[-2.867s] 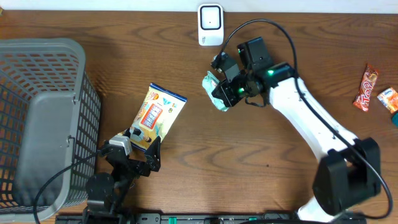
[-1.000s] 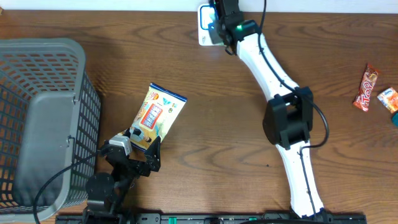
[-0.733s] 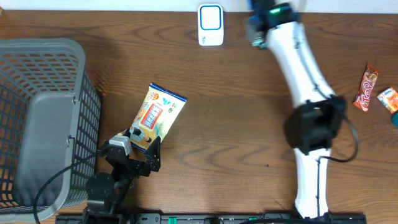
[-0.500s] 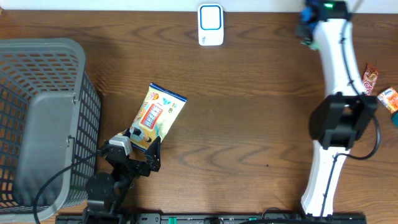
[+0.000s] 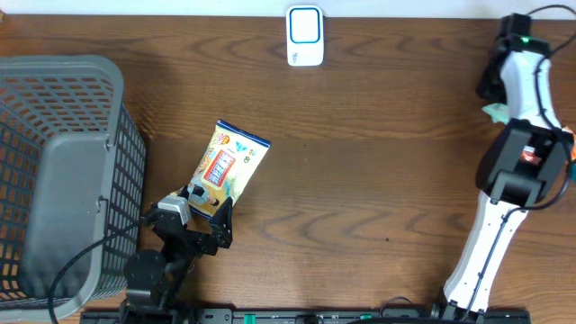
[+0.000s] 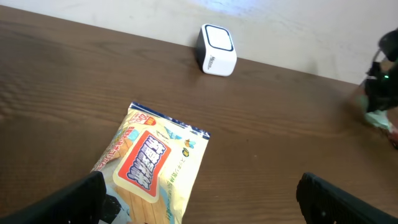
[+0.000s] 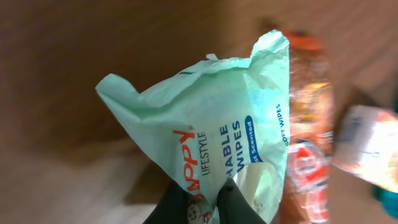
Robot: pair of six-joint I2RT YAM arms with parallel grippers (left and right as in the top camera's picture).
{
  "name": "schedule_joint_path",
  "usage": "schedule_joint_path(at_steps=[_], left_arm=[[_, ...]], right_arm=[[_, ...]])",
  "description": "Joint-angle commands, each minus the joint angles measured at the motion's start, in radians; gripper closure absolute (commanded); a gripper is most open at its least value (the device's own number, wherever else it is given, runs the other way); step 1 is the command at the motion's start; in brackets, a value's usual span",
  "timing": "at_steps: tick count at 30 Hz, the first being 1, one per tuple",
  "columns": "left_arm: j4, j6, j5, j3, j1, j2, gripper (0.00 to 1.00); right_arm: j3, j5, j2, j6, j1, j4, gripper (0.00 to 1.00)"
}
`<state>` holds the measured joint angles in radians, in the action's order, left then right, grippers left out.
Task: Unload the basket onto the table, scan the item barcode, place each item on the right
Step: 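Carry the wipes pack to the right edge and drop it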
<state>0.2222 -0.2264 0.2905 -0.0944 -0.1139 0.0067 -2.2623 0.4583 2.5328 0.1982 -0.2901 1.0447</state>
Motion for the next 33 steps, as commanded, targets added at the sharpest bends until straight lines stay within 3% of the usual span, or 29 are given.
schedule_joint_path(at_steps=[1,4,5,6,12,21,33], left_arm=[[0.024,0.020,0.016,0.015,0.003,-0.002,0.02],[0.024,0.020,0.016,0.015,0.003,-0.002,0.02],[0.024,0.020,0.016,0.015,0.003,-0.002,0.02],[0.024,0.020,0.016,0.015,0.003,-0.002,0.02],[0.024,0.020,0.016,0.015,0.003,-0.002,0.02],[0.024,0.020,0.016,0.015,0.003,-0.002,0.02],[0.024,0.020,0.016,0.015,0.003,-0.002,0.02]], right_arm=[[-0.013,0.106,-0.018,0.034,-0.043,0.015,0.74],[-0.018,0.107,-0.026,0.034,-0.063,0.027,0.34],[-0.022,0.090,-0.032,0.034,-0.065,0.032,0.12],[-0.027,0.053,-0.045,0.034,-0.066,0.034,0.01],[-0.049,-0.159,-0.189,0.048,-0.042,0.029,0.01],[-0.049,-0.305,-0.488,0.231,0.047,0.050,0.01],[-0.049,-0.436,-0.775,0.274,0.217,0.151,0.01]])
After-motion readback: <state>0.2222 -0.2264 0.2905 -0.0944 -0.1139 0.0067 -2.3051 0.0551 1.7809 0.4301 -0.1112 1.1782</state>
